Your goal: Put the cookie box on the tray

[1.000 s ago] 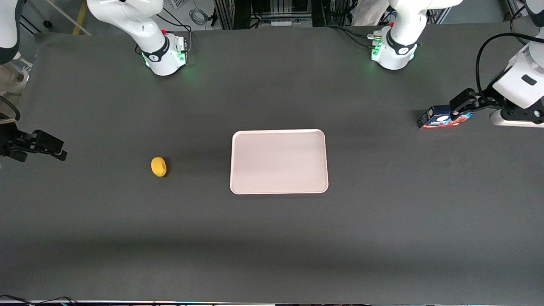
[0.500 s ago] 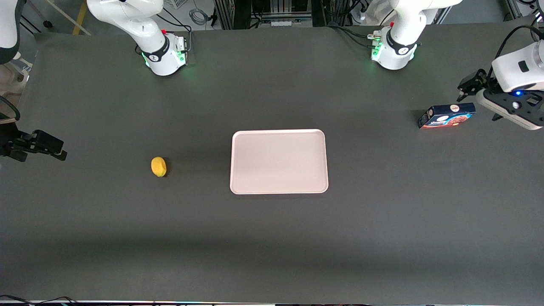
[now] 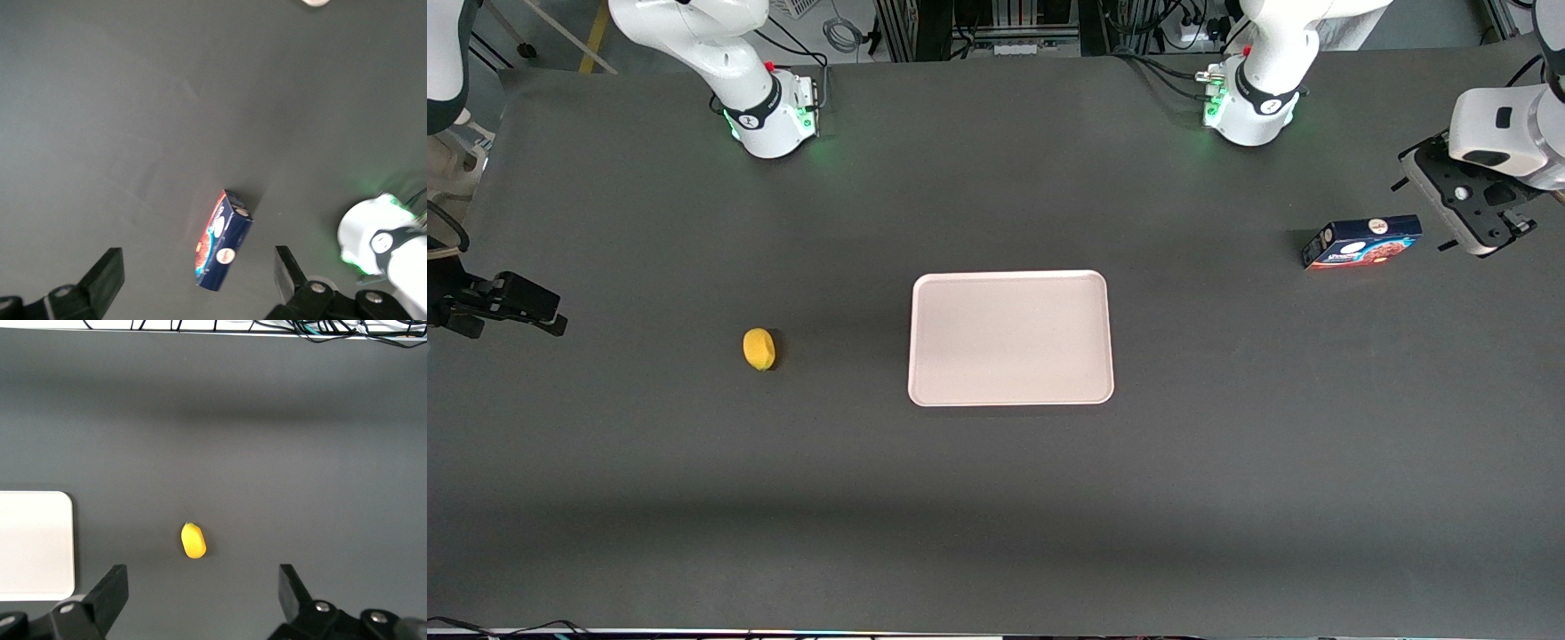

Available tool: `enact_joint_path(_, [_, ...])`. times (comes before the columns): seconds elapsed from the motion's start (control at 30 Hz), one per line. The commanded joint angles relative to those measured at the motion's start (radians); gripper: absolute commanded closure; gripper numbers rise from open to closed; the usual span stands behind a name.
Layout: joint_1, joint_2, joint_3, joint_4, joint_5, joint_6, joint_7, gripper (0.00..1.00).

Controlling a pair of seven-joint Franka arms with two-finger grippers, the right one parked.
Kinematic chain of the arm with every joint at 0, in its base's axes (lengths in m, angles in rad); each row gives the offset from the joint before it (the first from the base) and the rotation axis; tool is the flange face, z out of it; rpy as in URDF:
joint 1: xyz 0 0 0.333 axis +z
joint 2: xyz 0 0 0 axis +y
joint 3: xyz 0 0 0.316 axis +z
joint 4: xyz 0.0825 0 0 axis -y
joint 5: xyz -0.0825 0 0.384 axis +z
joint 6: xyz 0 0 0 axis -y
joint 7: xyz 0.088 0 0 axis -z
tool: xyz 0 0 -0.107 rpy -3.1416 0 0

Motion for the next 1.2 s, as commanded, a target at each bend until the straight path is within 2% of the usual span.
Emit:
enact_joint_path(0.0, [0.044, -0.114, -0.005, -0.179, 0.007, 0.106, 0.157, 0.00])
enact_joint_path(0.47, [0.102, -0.270, 0.025, -0.492, 0.006, 0.358, 0.398, 0.00])
enact_joint_path(0.73, [0.131, -0.273, 0.086, -0.567, -0.005, 0.412, 0.598, 0.00])
enact_joint_path(0.9, [0.146, -0.278, 0.126, -0.631, -0.007, 0.436, 0.653, 0.00])
enact_joint_path(1.17, [0.176, -0.296, 0.130, -0.770, -0.007, 0.589, 0.707, 0.00])
